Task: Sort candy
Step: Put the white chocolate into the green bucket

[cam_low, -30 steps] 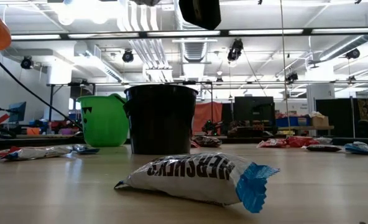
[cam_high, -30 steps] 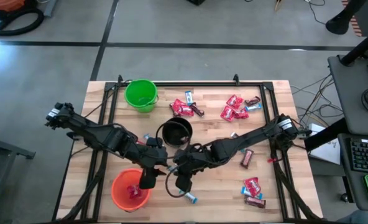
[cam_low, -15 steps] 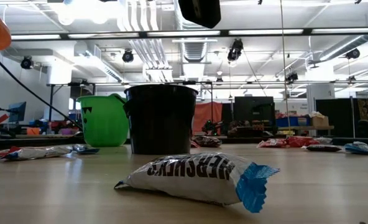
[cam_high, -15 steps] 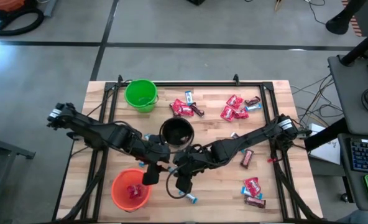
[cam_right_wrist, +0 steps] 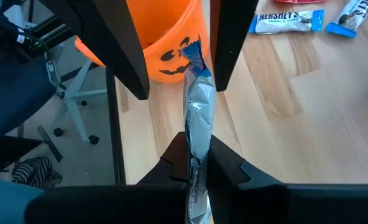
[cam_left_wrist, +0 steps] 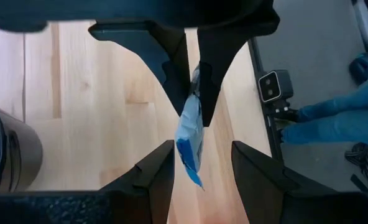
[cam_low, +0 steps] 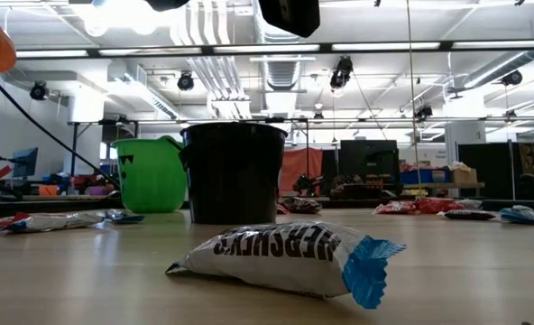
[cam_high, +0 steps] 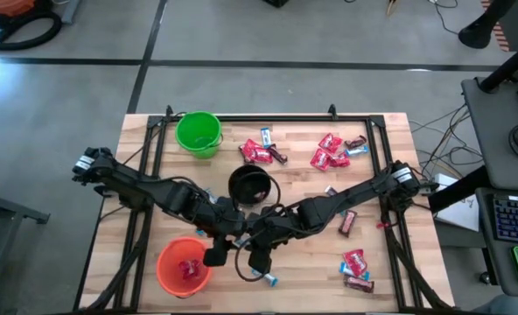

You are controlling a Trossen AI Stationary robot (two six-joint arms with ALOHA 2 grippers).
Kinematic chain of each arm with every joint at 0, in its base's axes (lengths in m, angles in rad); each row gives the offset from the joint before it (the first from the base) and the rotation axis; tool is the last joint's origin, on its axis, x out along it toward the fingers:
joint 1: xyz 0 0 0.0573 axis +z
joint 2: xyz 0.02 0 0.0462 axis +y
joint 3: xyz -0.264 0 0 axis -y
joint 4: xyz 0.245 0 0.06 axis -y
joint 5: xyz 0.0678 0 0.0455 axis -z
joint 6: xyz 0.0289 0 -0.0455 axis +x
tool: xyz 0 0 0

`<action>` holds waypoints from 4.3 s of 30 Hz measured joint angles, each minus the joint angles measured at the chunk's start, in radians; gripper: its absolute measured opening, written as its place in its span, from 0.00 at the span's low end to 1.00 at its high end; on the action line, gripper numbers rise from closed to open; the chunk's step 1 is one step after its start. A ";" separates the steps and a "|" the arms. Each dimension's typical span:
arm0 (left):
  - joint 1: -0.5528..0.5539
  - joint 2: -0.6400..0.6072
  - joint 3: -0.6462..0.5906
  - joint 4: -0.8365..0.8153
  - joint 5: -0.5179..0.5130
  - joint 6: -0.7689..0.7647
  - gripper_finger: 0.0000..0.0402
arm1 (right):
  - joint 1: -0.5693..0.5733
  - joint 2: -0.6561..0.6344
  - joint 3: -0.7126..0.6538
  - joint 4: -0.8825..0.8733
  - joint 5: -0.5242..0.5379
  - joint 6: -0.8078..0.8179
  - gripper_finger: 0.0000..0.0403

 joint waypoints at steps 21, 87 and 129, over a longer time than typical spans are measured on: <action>0.004 -0.003 0.001 0.023 -0.029 0.030 0.26 | 0.000 0.000 0.048 -0.039 0.039 -0.038 0.03; 0.023 -0.042 -0.002 -0.078 -0.056 0.150 0.00 | -0.012 -0.015 0.071 -0.034 0.083 -0.085 0.49; 0.602 -0.213 0.000 -0.363 -0.078 0.611 0.00 | -0.154 -0.102 0.067 -0.166 0.162 -0.149 0.49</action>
